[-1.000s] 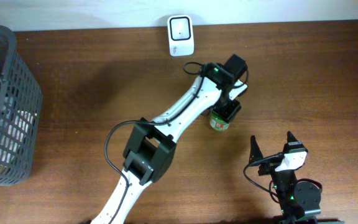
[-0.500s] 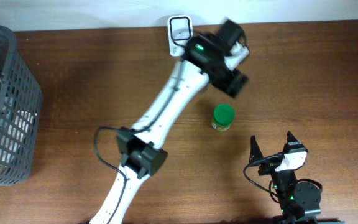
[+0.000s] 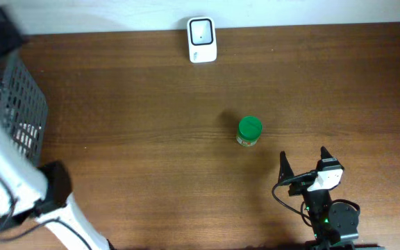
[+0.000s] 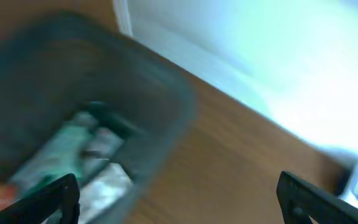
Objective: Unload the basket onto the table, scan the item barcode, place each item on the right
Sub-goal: 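Reach the left gripper into the basket and grasp the pale green wipes packet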
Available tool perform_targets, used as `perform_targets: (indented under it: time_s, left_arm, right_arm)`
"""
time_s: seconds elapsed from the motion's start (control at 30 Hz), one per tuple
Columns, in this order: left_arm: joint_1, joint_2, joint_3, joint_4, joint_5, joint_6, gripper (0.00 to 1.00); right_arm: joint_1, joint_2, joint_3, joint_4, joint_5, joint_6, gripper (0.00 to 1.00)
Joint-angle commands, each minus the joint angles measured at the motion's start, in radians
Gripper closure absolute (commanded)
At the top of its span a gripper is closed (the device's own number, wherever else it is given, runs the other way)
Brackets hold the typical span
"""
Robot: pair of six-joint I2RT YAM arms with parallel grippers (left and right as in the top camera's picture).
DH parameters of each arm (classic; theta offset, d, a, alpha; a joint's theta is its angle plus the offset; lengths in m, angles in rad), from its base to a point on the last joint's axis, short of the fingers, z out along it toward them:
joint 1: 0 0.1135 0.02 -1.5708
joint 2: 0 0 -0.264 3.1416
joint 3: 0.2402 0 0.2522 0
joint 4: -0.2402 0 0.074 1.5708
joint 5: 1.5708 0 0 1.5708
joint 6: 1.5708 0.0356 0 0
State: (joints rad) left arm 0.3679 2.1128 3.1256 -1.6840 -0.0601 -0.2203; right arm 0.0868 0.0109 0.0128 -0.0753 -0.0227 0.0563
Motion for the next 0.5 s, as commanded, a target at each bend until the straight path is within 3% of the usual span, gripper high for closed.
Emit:
perform_targets:
  time_s: [0.0, 0.07, 0.2, 0.4, 0.47]
  left_arm:
    - [0.22, -0.014, -0.048, -0.004, -0.132, -0.13, 0.01]
    - [0.327, -0.014, -0.162, -0.004, -0.132, -0.172, 0.01]
    - [0.375, -0.014, -0.386, 0.051, -0.156, -0.149, 0.01]
    - [0.325, -0.014, -0.734, 0.343, -0.177, 0.068, 0.0]
    - [0.322, -0.014, -0.848, 0.448, -0.176, 0.157, 0.05]
  right_arm:
    - [0.002, -0.007, -0.007, -0.001, 0.009, 0.005, 0.02]
    - [0.002, -0.007, -0.007, -0.001, 0.009, 0.005, 0.02]
    - [0.002, -0.007, -0.007, -0.001, 0.009, 0.005, 0.02]
    - [0.002, -0.007, -0.007, -0.001, 0.009, 0.005, 0.02]
    - [0.002, -0.007, -0.007, -0.001, 0.009, 0.005, 0.02]
